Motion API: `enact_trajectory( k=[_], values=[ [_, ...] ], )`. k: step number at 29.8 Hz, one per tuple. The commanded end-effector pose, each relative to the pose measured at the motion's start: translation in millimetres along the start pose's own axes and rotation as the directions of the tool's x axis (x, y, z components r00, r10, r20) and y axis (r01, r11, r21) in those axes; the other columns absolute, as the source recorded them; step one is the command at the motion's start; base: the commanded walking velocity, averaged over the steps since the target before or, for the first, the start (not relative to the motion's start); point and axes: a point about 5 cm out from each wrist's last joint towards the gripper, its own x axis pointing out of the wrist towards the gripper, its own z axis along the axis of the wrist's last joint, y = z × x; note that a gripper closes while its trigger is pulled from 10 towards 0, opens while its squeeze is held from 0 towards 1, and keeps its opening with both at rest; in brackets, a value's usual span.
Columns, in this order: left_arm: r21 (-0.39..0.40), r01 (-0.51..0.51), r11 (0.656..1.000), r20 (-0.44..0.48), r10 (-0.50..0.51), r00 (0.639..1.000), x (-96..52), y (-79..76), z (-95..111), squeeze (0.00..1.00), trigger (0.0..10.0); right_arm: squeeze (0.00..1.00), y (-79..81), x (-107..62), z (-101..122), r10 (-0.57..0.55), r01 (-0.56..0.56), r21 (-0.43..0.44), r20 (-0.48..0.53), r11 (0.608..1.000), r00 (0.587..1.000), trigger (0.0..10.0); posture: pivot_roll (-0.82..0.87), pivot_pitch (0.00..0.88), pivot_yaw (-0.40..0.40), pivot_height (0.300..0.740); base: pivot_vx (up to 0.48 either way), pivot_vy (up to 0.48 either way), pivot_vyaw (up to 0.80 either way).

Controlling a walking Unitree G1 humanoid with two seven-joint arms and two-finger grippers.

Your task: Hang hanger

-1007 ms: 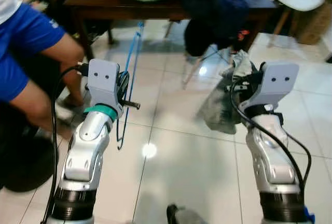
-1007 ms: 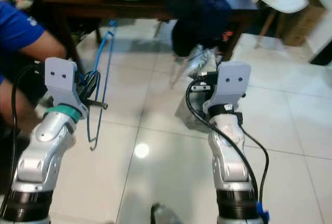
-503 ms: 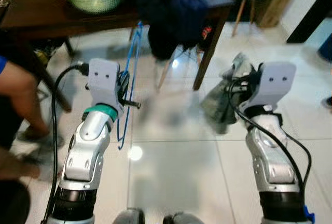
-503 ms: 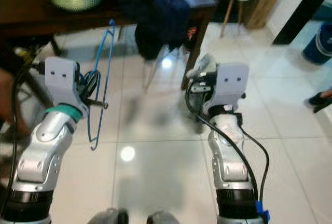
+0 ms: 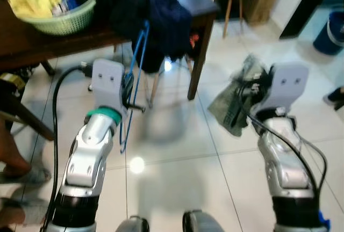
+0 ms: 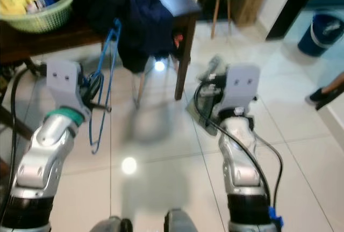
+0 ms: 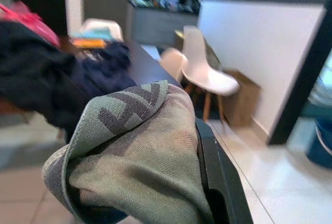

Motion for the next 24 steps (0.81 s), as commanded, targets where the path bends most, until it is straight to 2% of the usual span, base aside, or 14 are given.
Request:
enact_trajectory(
  k=[1,5,12,14,18,20,23,24],
  values=[
    [0.05,-0.056,0.997,0.064,0.053,0.997,0.1,10.0,12.5,0.0,10.0,0.0,15.6,4.9,16.4,0.107,-0.109,0.02,0.079,0.994,0.991,10.0,-0.03,0.096,0.029,0.74,0.416,0.24,0.0],
    [0.083,-0.105,0.991,0.128,0.093,0.987,1.2,15.8,26.3,0.0,10.0,0.0,25.0,12.6,32.4,0.188,-0.195,0.04,0.148,0.98,0.971,10.0,-0.03,0.095,0.024,0.74,0.412,0.242,0.0],
    [0.1,-0.128,0.987,0.165,0.11,0.98,3.1,18.1,35.0,0.0,10.0,0.0,27.8,17.5,36.9,0.208,-0.219,0.053,0.169,0.974,0.963,10.0,-0.01,0.092,0.014,0.74,0.412,0.243,0.0],
    [0.108,-0.148,0.983,0.205,0.124,0.971,6.7,21.7,45.5,0.0,10.0,0.0,31.3,20.9,38.7,0.219,-0.235,0.07,0.178,0.97,0.959,10.0,-0.01,0.09,0.008,0.74,0.435,0.0,0.0],
    [0.106,-0.16,0.981,0.229,0.133,0.964,9.4,24.7,53.0,0.0,10.0,0.0,33.3,21.4,38.8,0.219,-0.237,0.086,0.179,0.968,0.959,10.0,-0.01,0.09,0.007,0.74,0.442,0.0,0.0],
    [0.112,-0.18,0.977,0.289,0.141,0.947,13.4,31.3,71.4,0.0,10.0,0.0,33.2,22.6,41.9,0.193,-0.215,0.102,0.195,0.971,0.962,10.0,-0.01,0.091,0.009,0.74,0.442,0.0,0.0],
    [0.128,-0.183,0.975,0.329,0.132,0.935,14.8,32.9,83.1,0.0,10.0,0.0,27.3,25.6,48.6,0.148,-0.171,0.09,0.224,0.981,0.963,10.0,-0.01,0.09,0.008,0.74,0.442,0.0,0.0],
    [0.135,-0.179,0.974,0.34,0.124,0.932,14.9,32.2,86.1,0.0,10.0,0.0,20.7,28.3,52.2,0.11,-0.132,0.079,0.24,0.988,0.965,10.0,0.0,0.088,0.008,0.74,0.442,0.0,0.0]
  ],
)
